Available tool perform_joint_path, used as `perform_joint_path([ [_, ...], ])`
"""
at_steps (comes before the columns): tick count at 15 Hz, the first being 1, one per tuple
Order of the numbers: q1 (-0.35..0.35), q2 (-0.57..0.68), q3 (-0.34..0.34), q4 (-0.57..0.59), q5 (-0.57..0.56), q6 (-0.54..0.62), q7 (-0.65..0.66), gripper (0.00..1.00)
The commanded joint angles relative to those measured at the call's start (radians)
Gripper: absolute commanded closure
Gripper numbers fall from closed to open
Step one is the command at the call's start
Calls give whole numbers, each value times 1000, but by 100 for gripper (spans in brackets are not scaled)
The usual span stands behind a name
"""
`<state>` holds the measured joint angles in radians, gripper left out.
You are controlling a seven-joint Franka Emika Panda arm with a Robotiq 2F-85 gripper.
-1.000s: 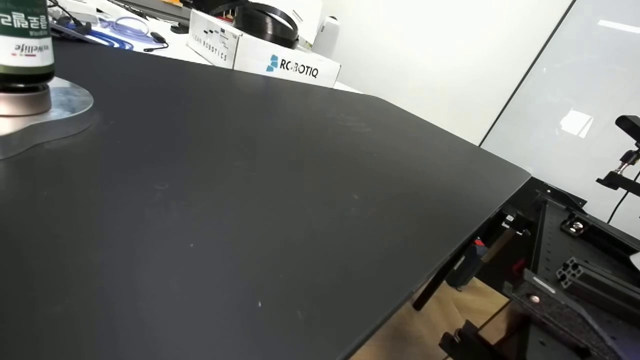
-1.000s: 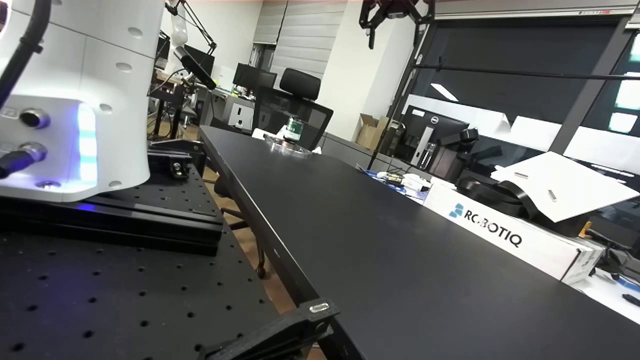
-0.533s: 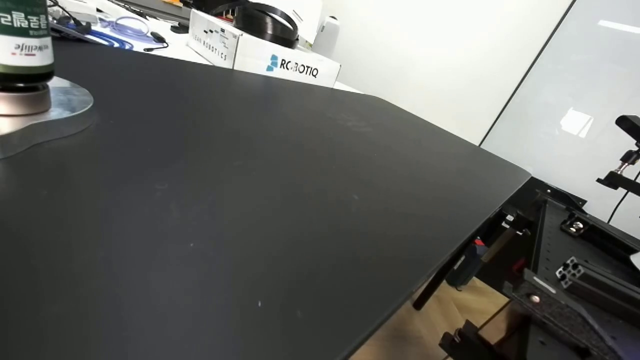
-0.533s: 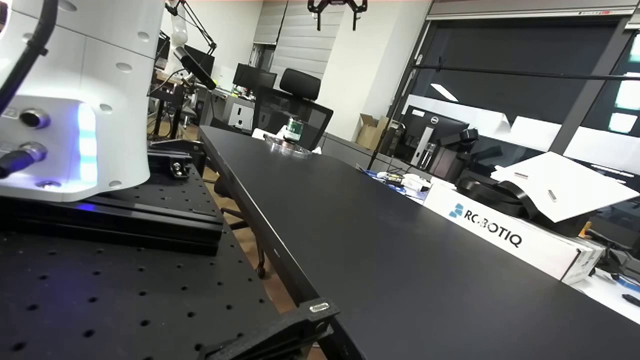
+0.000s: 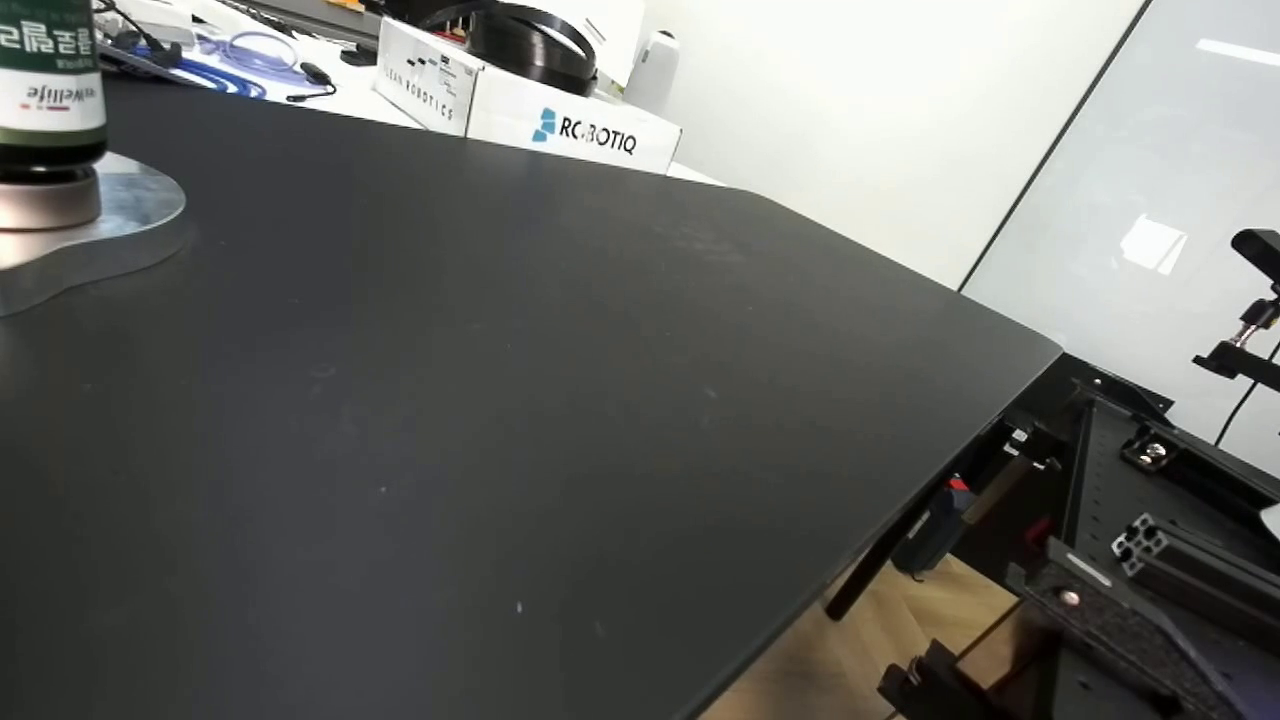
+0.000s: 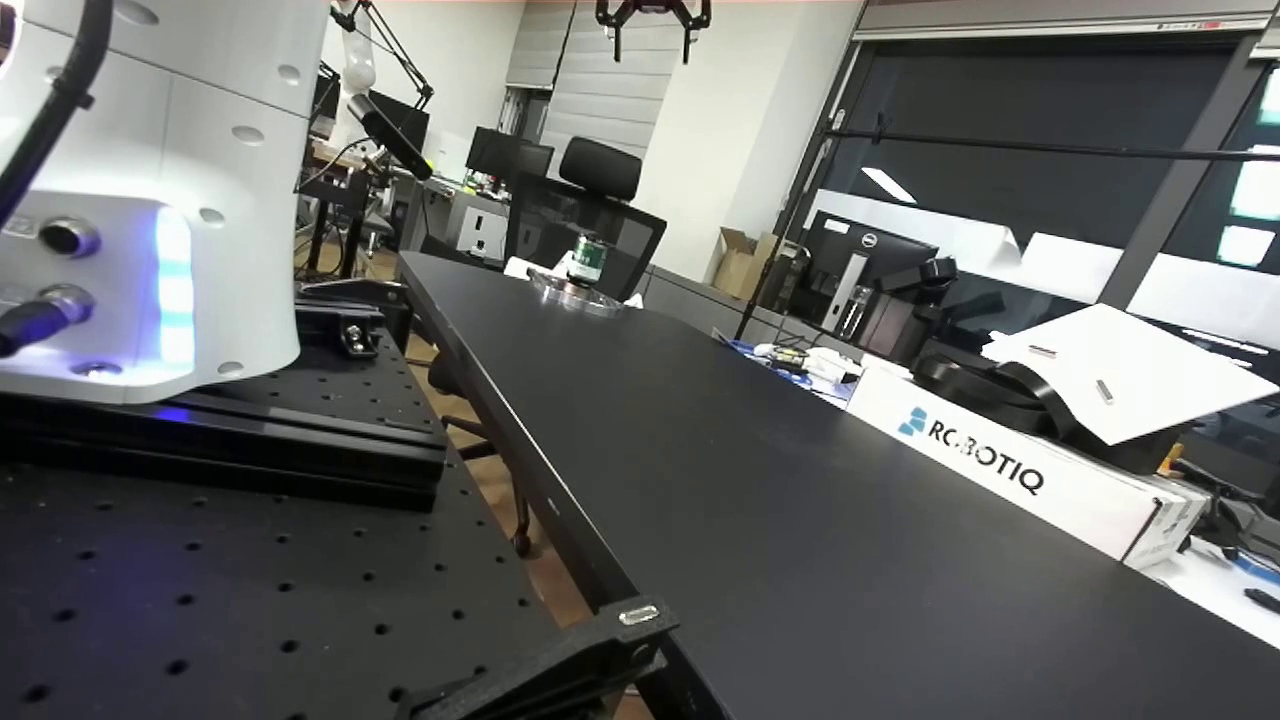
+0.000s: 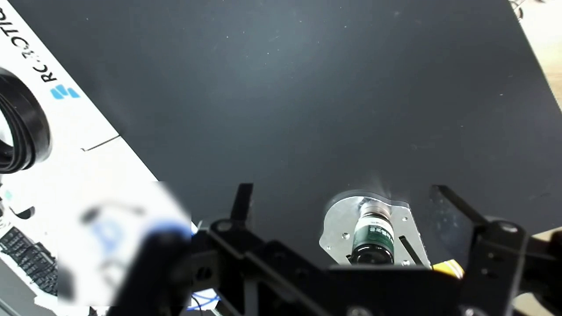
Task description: Move the bottle to the center
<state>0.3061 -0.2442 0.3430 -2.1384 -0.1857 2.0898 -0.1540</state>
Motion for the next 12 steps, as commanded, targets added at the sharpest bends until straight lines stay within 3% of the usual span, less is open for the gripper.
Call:
perform_joint_path([
  [1, -10, 89, -17, 52, -11, 22, -11, 0],
  [6, -34, 345, -43, 191, -21, 80, -40, 0],
  [12, 53, 650, -21, 480, -41, 51, -75, 0],
])
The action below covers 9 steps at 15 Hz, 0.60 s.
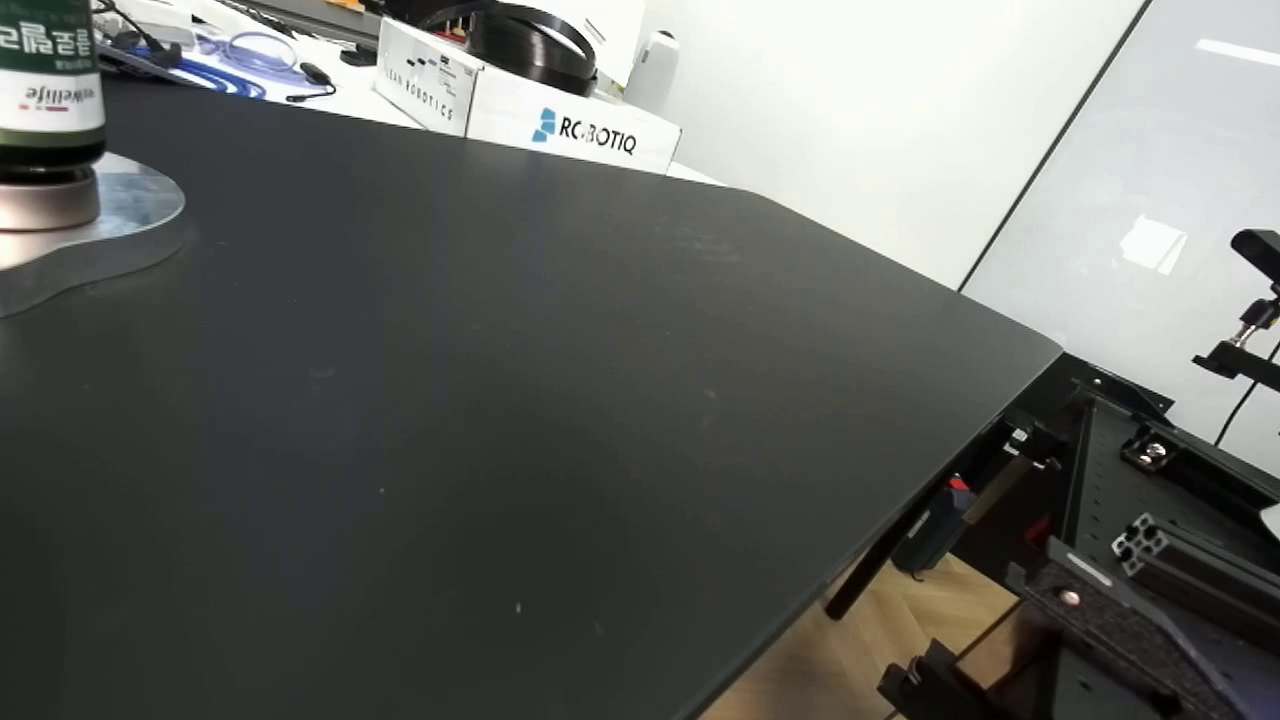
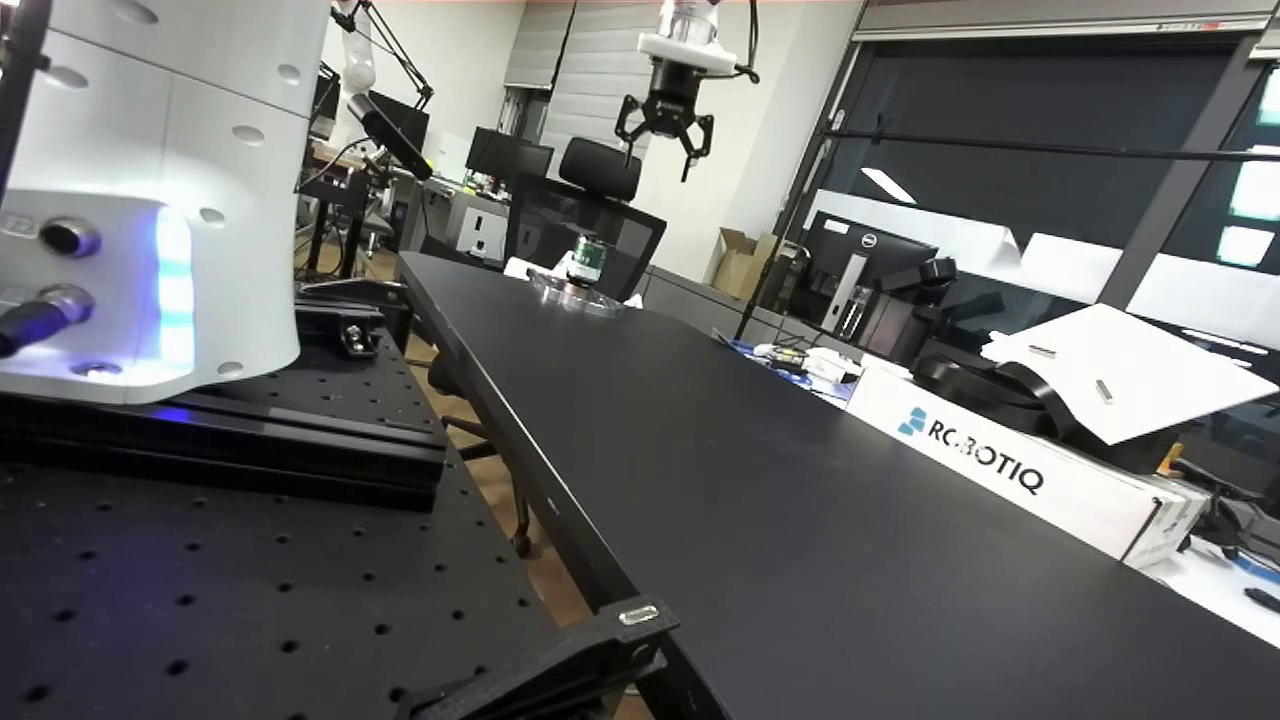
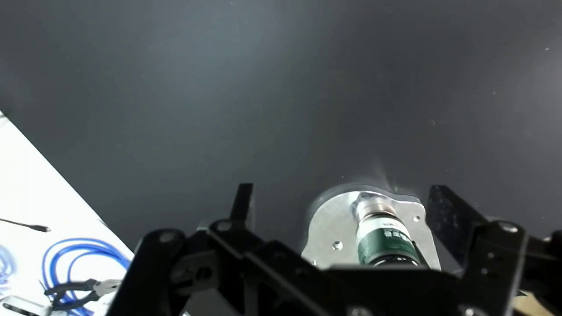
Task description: Move the bottle to the center
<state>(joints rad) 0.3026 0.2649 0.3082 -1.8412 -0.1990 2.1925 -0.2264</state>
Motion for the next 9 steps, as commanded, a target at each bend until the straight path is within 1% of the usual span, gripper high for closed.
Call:
perform_joint_path([
  [1, 82, 180, 15, 229, -36, -57, -9, 0],
  [4, 166, 303, 18, 392, -65, -100, -26, 0],
  [7, 233, 402, 8, 526, -86, -146, -58, 0],
  [8, 253, 426, -1, 565, -90, -178, -47, 0],
  [9, 228, 353, 6, 442, -72, -113, -38, 0],
])
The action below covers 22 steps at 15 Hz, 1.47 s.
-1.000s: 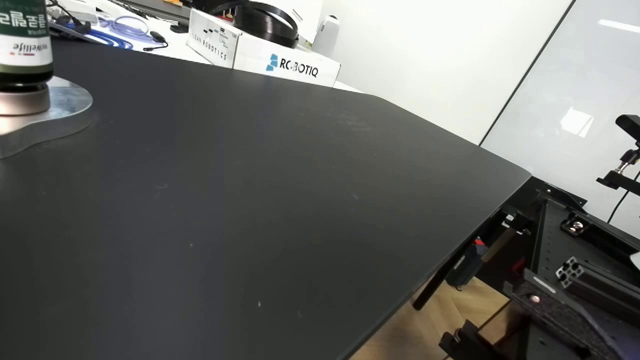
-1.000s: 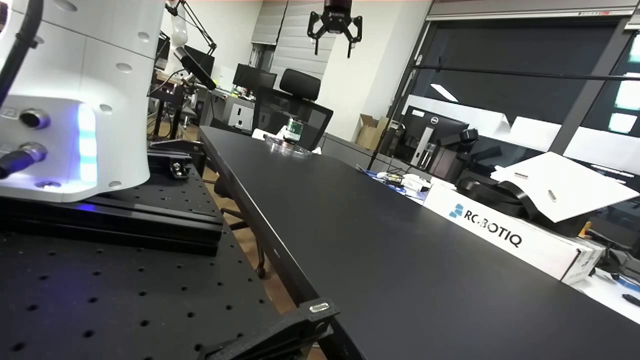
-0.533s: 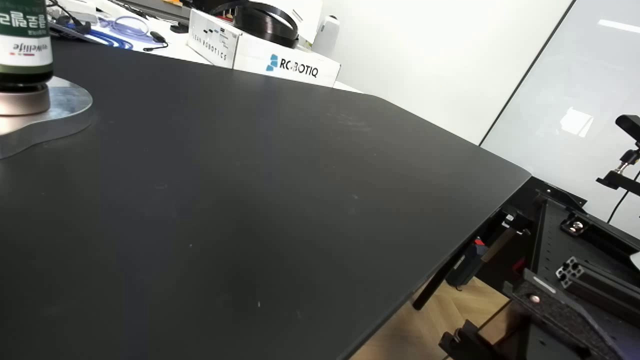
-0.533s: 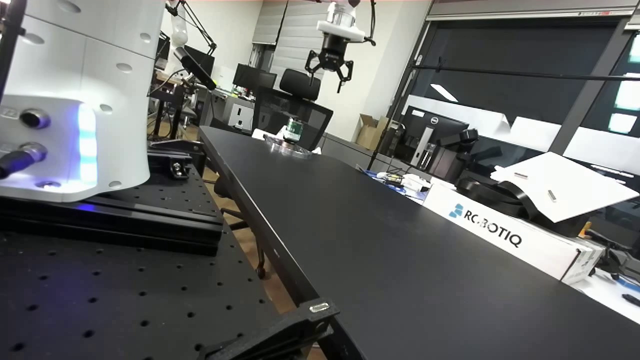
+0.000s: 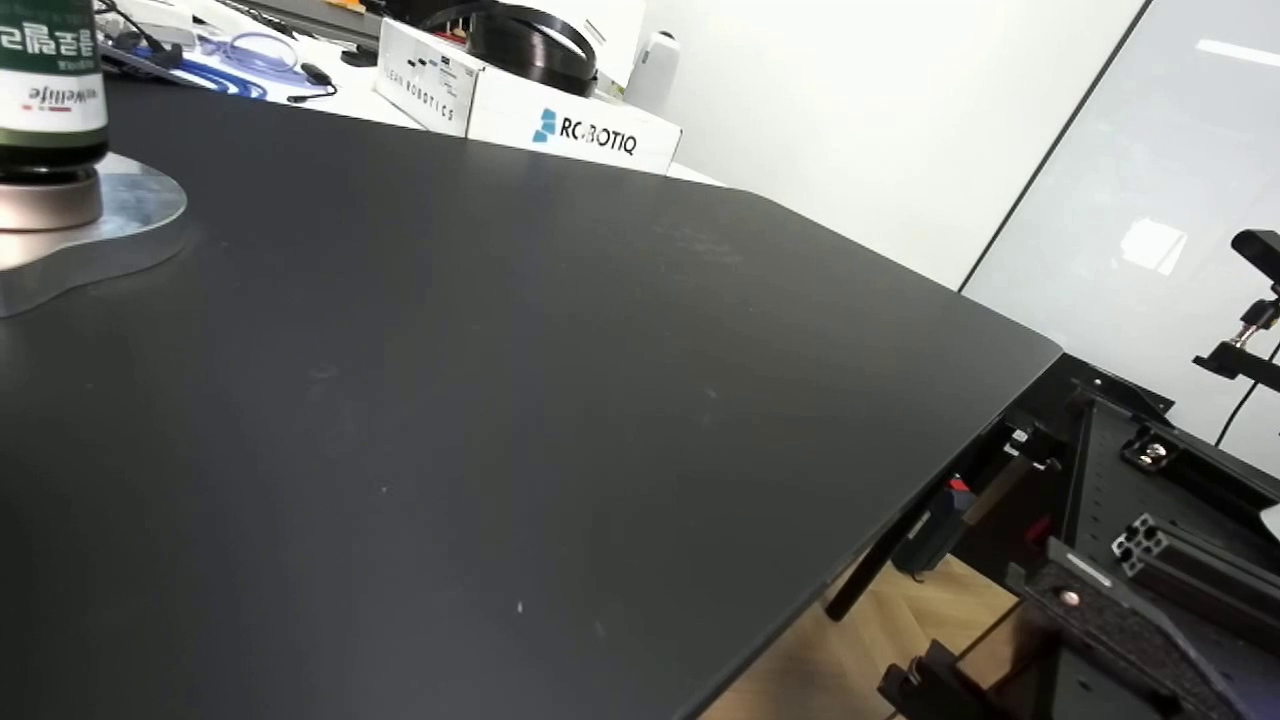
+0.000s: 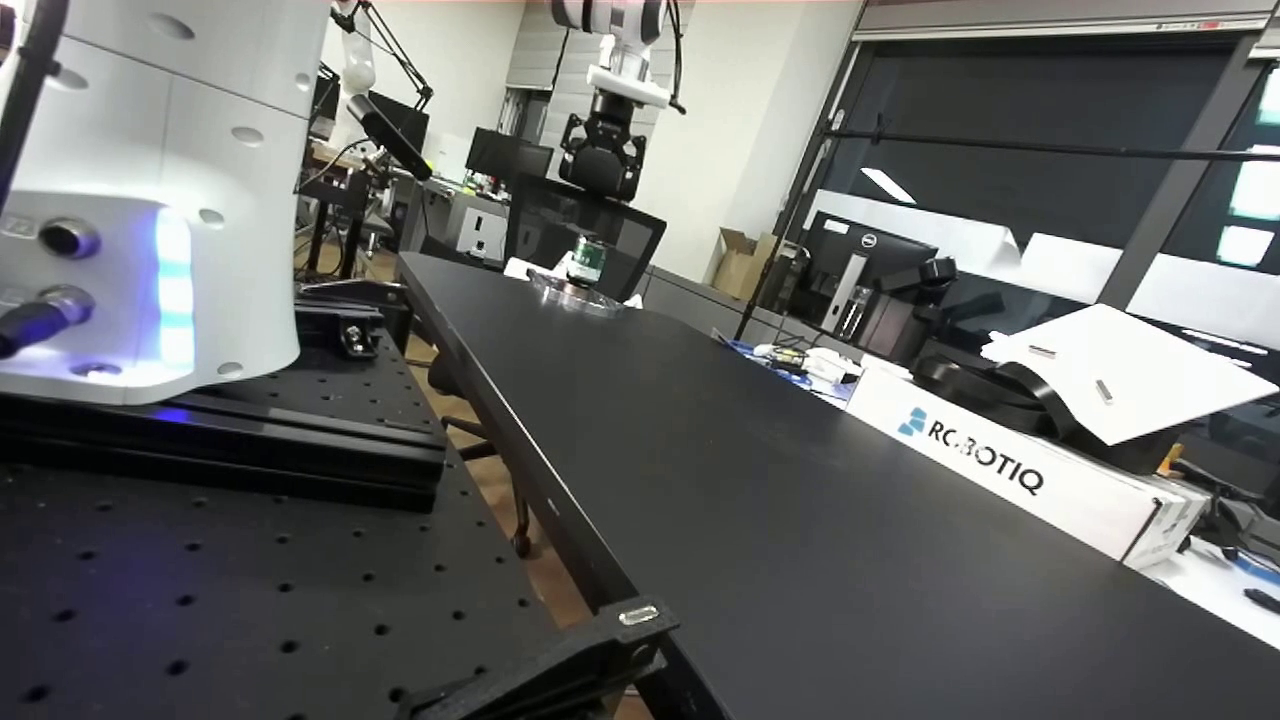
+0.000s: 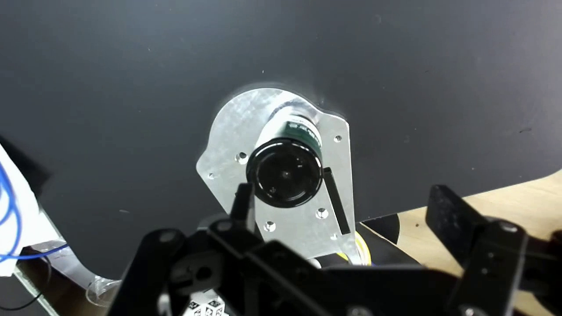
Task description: Move the bottle to the center
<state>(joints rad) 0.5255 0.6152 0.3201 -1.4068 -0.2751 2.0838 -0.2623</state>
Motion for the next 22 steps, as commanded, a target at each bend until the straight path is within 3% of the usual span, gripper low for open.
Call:
perform_joint_path([
  [1, 20, 29, -10, 44, 1, -23, -3, 0],
  [3, 31, 61, -14, 86, 2, -37, -8, 0],
  [22, 28, 64, -15, 92, -8, -39, 2, 0],
])
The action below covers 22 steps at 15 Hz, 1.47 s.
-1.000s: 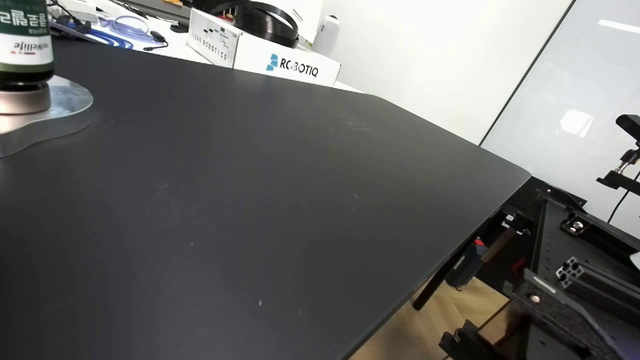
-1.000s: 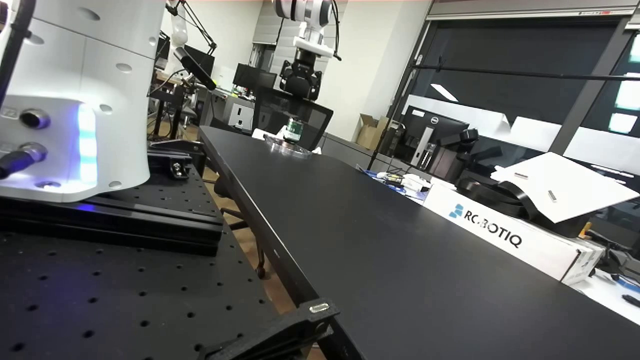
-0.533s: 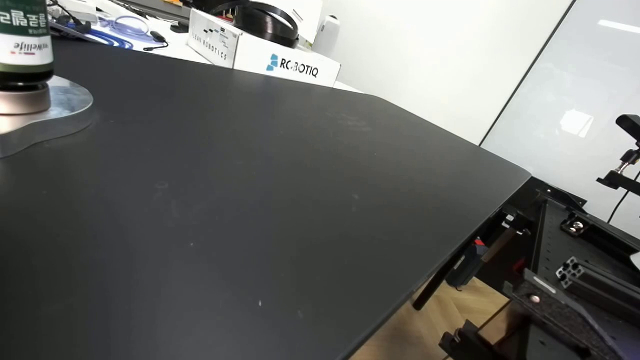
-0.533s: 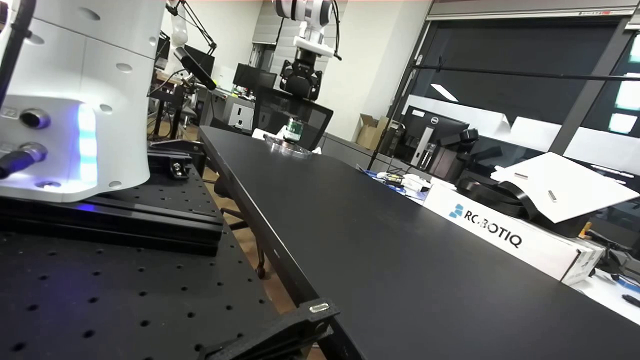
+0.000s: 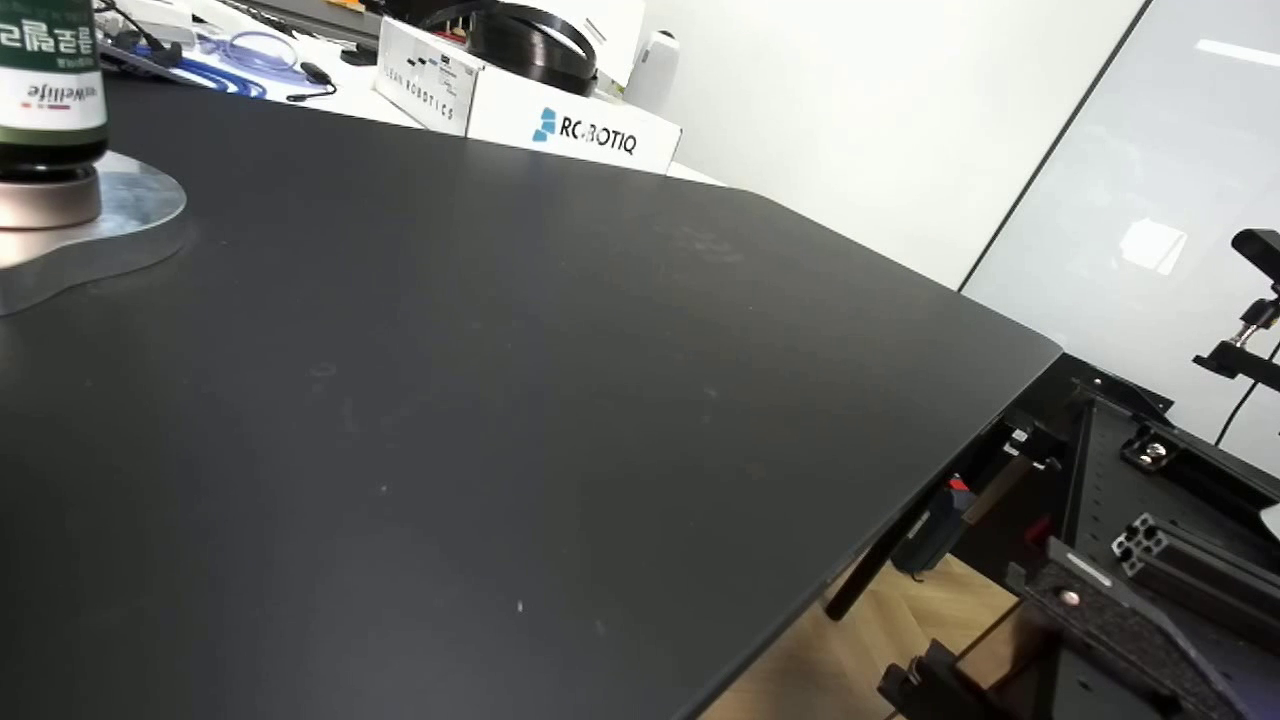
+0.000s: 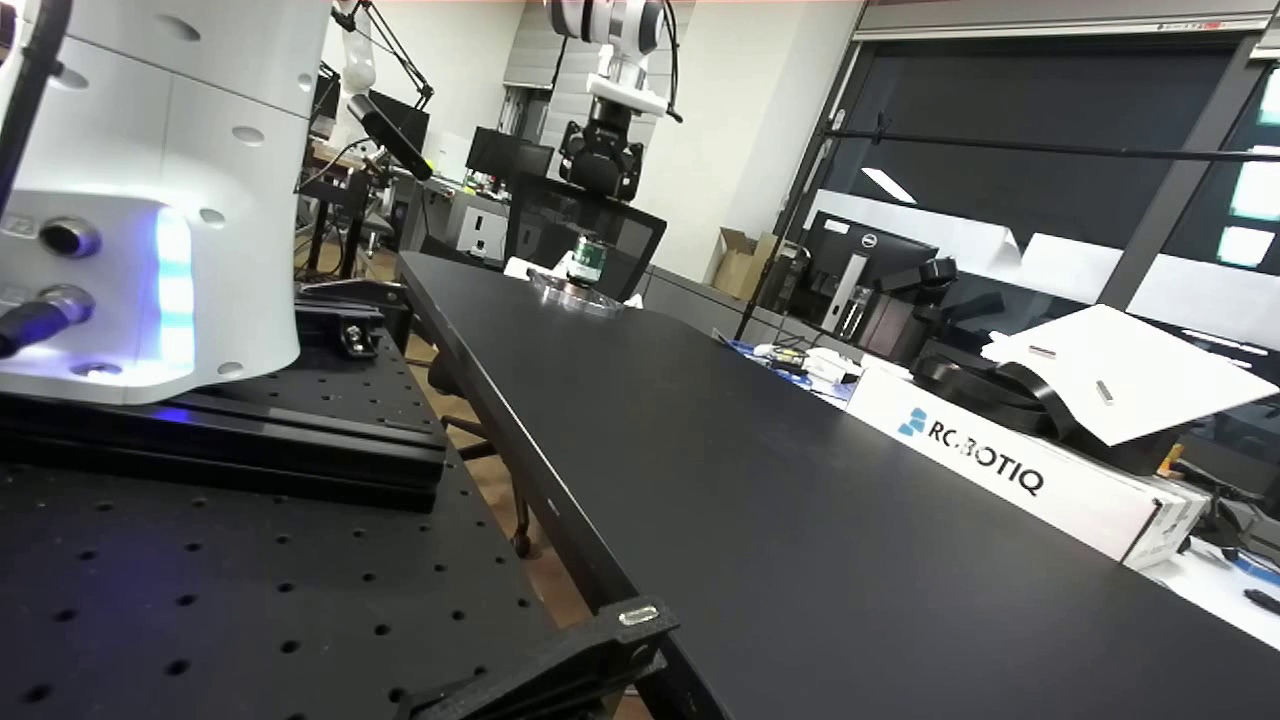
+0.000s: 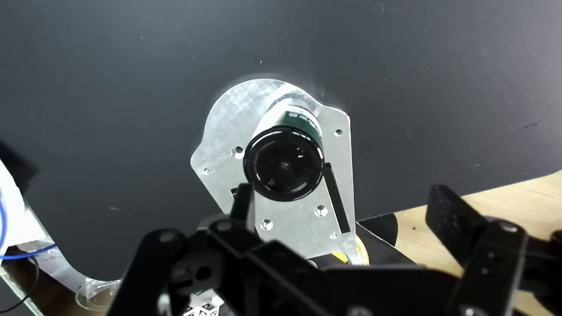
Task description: Move the bottle to the center
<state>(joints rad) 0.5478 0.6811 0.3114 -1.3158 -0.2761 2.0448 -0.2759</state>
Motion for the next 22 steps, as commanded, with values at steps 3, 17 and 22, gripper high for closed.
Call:
perform_joint_path([
  [3, 7, -2, -11, -3, -18, 15, 16, 0],
  [17, 3, 0, -7, -8, -2, 2, 0, 0],
  [22, 8, 0, -17, -14, -28, 20, 0, 0],
])
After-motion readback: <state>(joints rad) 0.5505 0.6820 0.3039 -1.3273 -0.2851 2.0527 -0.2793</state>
